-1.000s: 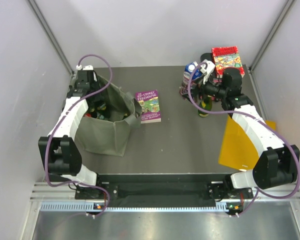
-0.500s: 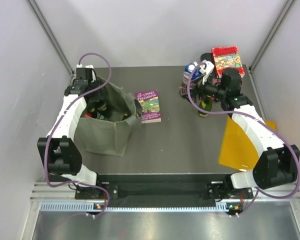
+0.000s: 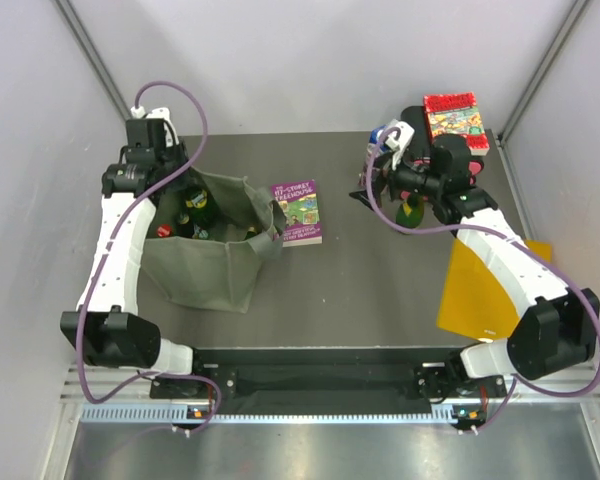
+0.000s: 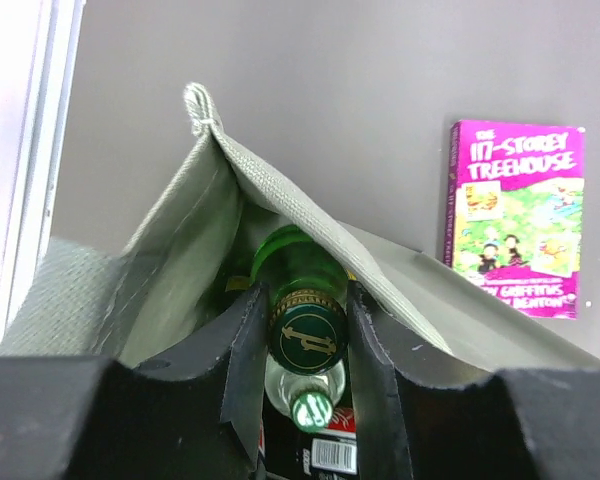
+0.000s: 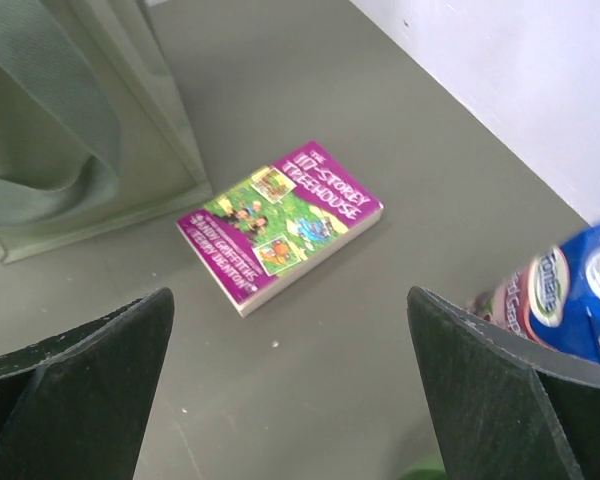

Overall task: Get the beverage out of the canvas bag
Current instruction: Take out the drink from the canvas bag.

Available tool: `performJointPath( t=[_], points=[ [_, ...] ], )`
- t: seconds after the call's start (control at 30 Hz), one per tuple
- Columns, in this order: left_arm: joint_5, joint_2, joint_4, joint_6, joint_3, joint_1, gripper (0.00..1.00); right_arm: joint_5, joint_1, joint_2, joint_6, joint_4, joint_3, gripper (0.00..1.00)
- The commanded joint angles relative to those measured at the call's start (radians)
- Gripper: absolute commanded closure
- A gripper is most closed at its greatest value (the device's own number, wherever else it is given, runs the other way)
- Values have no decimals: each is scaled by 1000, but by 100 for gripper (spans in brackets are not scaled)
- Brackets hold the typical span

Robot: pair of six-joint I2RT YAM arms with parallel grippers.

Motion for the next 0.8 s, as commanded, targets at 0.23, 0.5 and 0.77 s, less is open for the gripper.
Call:
performJointPath(
  t=[0.23, 0.5, 0.77],
  points=[
    [48, -74, -59, -28, 186, 6, 100, -115, 175, 47, 34, 2, 193, 0],
    [66, -89, -75, -68, 180, 6, 100, -162, 320, 158, 104, 66, 348, 1],
    [100, -81, -121, -98, 249, 6, 100, -178, 449, 313, 192, 131, 529, 2]
  ],
)
